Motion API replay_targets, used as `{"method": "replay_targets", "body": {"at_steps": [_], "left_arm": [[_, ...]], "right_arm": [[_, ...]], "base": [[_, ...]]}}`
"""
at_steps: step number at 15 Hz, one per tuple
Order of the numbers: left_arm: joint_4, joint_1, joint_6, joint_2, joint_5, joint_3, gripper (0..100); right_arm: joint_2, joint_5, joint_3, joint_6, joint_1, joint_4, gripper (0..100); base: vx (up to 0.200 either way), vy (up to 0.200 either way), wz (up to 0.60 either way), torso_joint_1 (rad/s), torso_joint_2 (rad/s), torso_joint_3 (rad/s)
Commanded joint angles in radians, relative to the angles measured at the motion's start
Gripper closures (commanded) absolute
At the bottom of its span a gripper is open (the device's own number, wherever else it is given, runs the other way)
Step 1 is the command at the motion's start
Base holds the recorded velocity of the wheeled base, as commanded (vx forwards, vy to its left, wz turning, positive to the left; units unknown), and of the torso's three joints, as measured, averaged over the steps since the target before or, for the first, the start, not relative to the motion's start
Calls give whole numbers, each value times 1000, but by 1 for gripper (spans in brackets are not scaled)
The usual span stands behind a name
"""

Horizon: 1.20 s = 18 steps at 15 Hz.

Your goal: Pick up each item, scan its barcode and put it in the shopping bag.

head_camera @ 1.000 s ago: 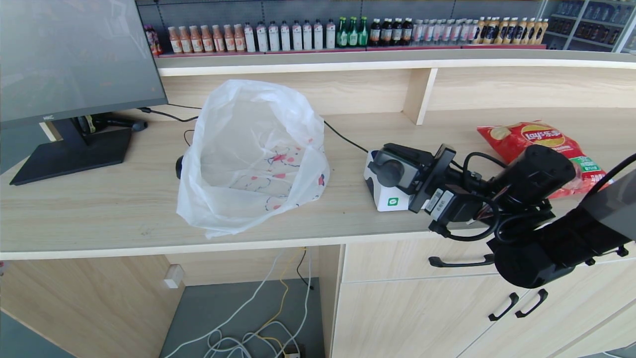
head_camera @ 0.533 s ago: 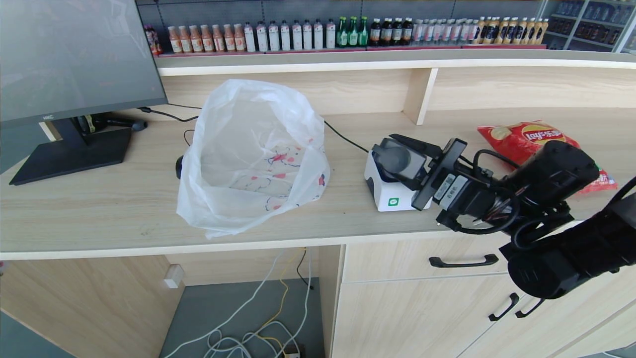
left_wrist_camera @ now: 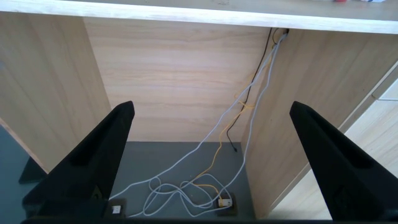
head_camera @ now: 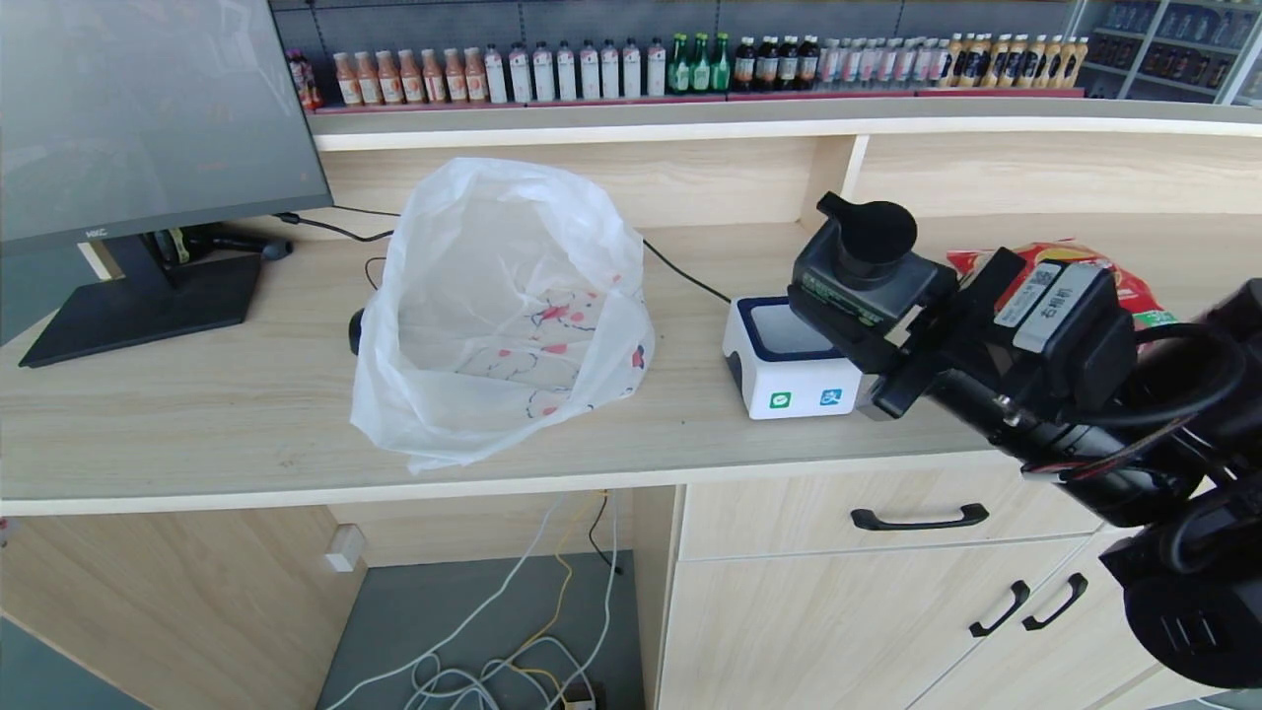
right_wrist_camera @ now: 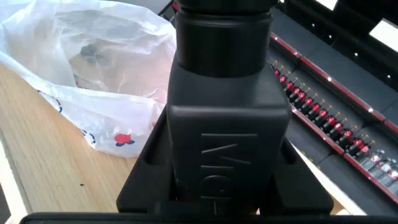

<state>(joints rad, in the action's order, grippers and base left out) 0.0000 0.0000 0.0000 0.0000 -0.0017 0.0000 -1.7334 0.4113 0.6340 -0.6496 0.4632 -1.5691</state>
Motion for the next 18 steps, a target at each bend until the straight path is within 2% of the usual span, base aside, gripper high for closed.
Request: {"method": "replay_targets", "body": {"at_steps": [1, 3, 5, 7, 10, 11, 12, 16, 18], "left_arm": [[0, 0, -2, 0, 0, 0, 0], [0, 0, 0, 0, 0, 0, 0], [0, 0, 0, 0, 0, 0, 0], [0, 0, 0, 0, 0, 0, 0], [0, -2, 3, 0, 0, 0, 0], [2, -2, 20, 0, 0, 0, 0], [2, -2, 21, 0, 0, 0, 0], [2, -2, 23, 0, 0, 0, 0], [0, -2, 14, 0, 0, 0, 0]], "right_arm": [[60, -106, -27, 142, 80, -2, 100], [87, -249, -60, 337, 103, -2, 100], [80, -371, -86, 473, 103, -2, 100], [97, -457, -143, 522, 112, -2, 100], [106, -513, -116, 533, 117, -2, 100], [107, -517, -120, 535, 115, -2, 100], [110, -519, -120, 536, 115, -2, 100], [144, -520, -155, 561, 94, -2, 100], [167, -520, -151, 562, 92, -2, 100]], "base": [[0, 0, 0, 0, 0, 0], [0, 0, 0, 0, 0, 0], [0, 0, 0, 0, 0, 0], [0, 0, 0, 0, 0, 0], [0, 0, 0, 0, 0, 0], [0, 0, 0, 0, 0, 0], [0, 0, 0, 0, 0, 0], [0, 0, 0, 0, 0, 0], [0, 200, 0, -5, -2, 2]]}}
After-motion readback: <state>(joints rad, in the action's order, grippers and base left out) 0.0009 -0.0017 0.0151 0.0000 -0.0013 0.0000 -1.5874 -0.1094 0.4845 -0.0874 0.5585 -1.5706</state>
